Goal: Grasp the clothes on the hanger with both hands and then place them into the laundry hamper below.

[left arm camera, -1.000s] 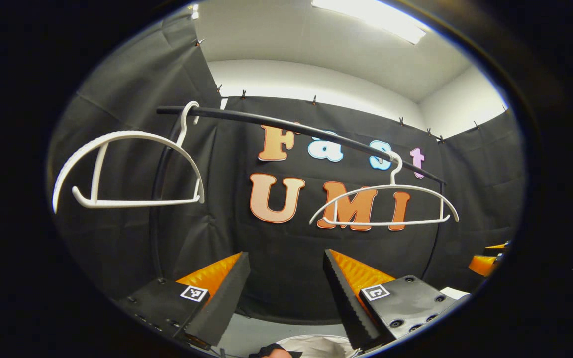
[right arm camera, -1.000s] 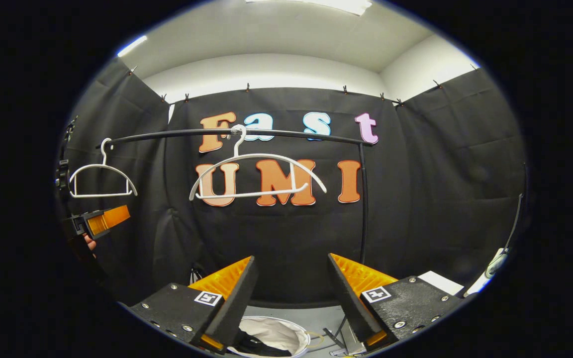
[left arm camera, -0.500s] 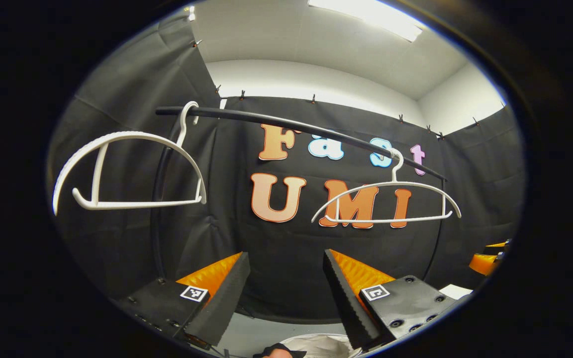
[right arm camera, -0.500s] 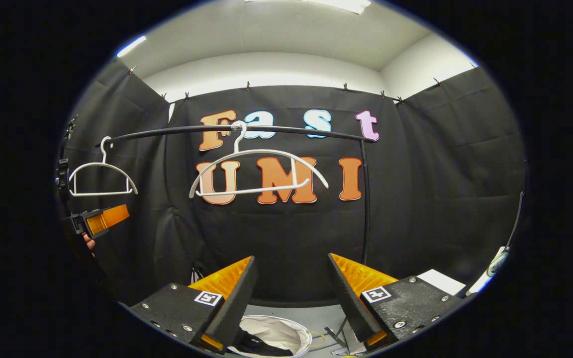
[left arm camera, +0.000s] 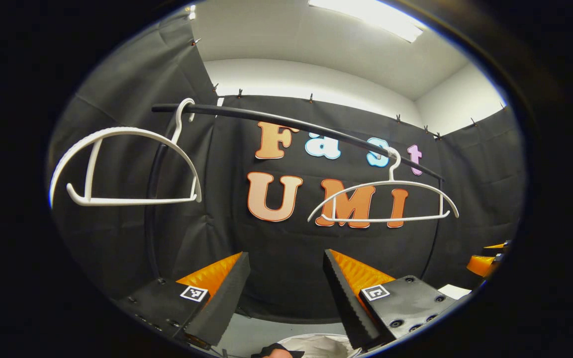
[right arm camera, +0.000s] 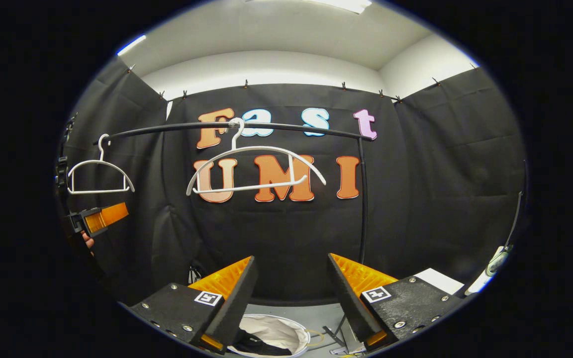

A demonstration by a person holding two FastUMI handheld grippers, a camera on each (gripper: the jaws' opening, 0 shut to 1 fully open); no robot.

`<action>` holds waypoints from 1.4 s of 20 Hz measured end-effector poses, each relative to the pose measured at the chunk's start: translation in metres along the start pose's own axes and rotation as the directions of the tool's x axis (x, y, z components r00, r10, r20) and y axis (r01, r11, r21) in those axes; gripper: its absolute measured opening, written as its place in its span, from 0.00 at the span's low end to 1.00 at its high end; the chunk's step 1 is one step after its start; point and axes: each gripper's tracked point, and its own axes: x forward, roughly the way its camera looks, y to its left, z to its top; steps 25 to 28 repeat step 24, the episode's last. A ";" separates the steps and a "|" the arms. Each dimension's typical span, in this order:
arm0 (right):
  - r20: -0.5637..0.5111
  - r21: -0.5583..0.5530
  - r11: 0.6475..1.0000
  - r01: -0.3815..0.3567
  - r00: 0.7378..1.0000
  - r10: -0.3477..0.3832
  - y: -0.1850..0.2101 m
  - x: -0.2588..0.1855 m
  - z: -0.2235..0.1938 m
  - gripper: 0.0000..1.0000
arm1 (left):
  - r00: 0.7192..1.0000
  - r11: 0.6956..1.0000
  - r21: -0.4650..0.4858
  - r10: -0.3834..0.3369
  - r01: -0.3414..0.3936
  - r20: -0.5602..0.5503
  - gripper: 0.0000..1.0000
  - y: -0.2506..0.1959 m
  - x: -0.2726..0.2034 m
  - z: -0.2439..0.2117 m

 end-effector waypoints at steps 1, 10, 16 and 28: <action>0.000 -0.005 1.000 0.001 1.000 -0.001 0.000 0.000 0.000 0.87 | 1.000 1.000 0.000 -0.001 0.001 0.001 0.93 0.000 0.000 0.000; -0.006 -0.021 1.000 -0.001 1.000 0.001 0.005 0.001 -0.002 0.87 | 1.000 1.000 -0.018 0.002 -0.003 -0.010 0.96 0.005 -0.002 -0.004; -0.014 -0.017 1.000 -0.007 1.000 0.007 0.007 -0.001 -0.007 0.87 | 1.000 1.000 -0.009 0.005 -0.005 -0.015 0.96 0.005 -0.004 -0.007; -0.015 -0.017 1.000 -0.008 1.000 0.008 0.007 0.000 -0.009 0.79 | 1.000 1.000 -0.008 0.003 -0.003 -0.017 0.96 0.005 -0.004 -0.009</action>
